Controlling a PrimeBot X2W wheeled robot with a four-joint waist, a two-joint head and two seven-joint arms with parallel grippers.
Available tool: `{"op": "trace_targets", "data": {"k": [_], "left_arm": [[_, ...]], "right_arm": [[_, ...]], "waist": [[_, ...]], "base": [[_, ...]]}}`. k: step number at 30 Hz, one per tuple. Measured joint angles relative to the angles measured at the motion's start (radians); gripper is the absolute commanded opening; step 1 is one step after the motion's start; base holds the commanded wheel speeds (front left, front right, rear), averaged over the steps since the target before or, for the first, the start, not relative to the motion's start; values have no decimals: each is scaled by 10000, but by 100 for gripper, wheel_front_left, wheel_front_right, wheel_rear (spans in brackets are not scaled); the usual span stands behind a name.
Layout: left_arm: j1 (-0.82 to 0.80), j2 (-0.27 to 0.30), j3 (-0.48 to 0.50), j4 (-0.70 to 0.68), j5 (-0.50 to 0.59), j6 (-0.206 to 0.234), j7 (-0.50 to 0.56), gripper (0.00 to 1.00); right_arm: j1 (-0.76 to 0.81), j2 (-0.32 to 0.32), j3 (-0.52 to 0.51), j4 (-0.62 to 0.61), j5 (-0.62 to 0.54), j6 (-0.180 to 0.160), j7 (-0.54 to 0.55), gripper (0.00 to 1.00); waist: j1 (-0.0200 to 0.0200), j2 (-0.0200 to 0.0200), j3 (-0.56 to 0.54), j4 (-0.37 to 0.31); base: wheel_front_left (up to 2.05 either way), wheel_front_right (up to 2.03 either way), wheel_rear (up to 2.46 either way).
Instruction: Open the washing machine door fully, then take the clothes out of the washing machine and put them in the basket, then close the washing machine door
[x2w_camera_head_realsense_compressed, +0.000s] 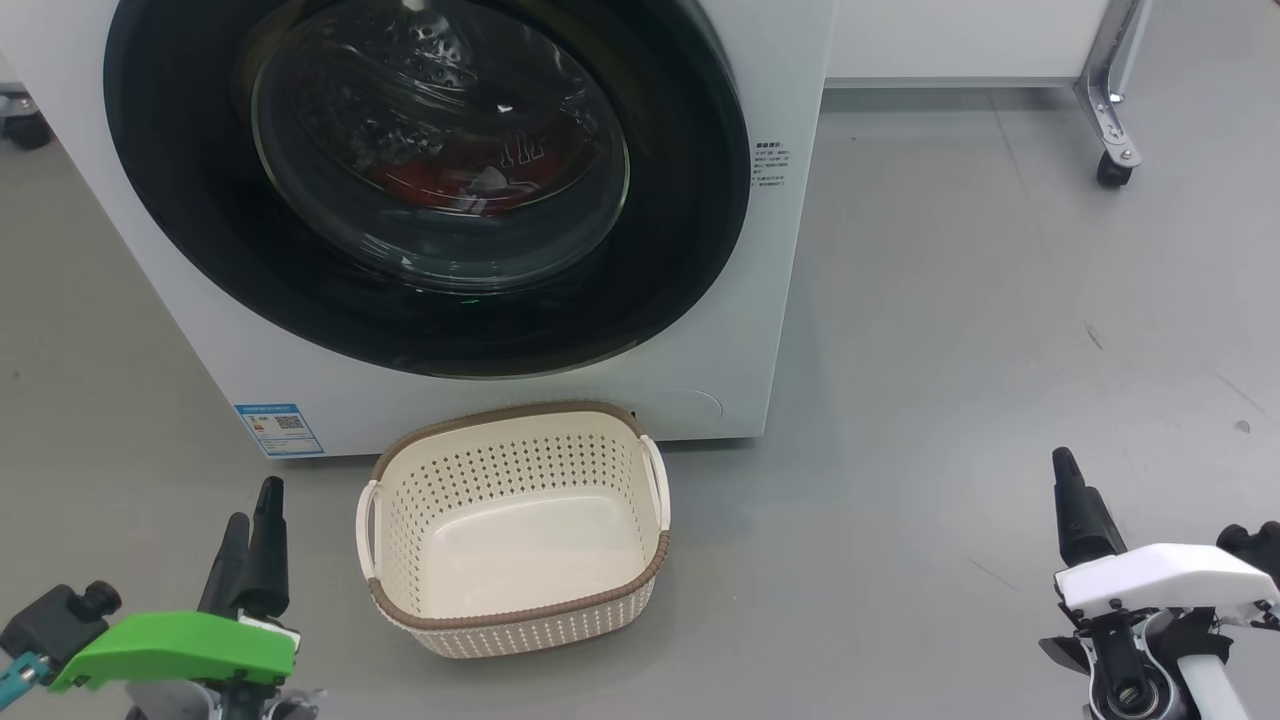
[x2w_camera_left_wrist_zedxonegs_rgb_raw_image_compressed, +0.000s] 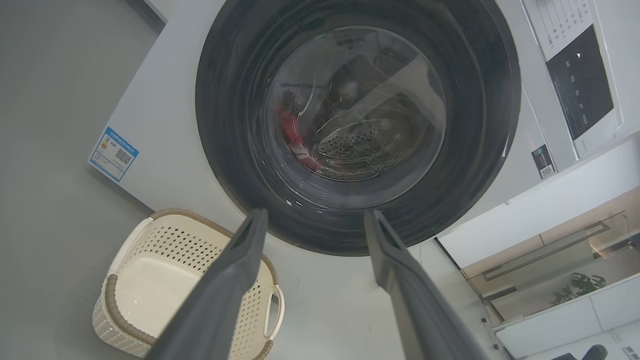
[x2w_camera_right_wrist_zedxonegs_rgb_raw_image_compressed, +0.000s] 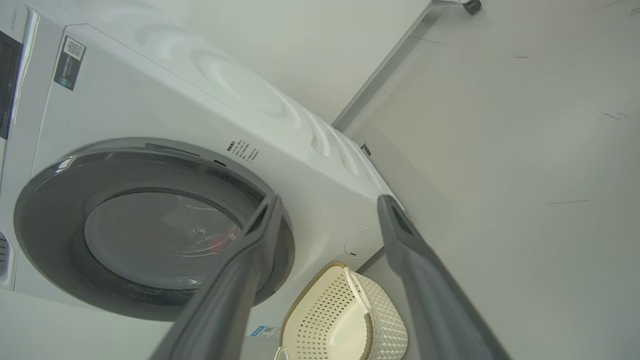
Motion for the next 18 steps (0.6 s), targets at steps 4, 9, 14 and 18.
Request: {"op": "trace_targets", "data": {"k": [4,9,14,18], "left_arm": [[-2,27,-88,-44,560,94,-109,100],[-7,59,-230,-234,1423,211,-284,100],[-8,127,-451,-332,2357,313,-454,100],[-8,153,-688,-391,3114,357,-637,100]], "right_arm": [[-9,-58,153,0,-477,-12,-105,100],[-37,-157,514,0,-1371,-176,-297,100],[-154,-295,815,-25,-2343,-278,-443,100],[-205,-328,1143,-77,-3208,-439,-616,100]], "waist": [[0,0,-5,1],[0,0,-16,9],[0,0,-24,17],[0,0,-19,23]], "base": [[0,0,0],[0,0,0],[0,0,0],[0,0,0]]}}
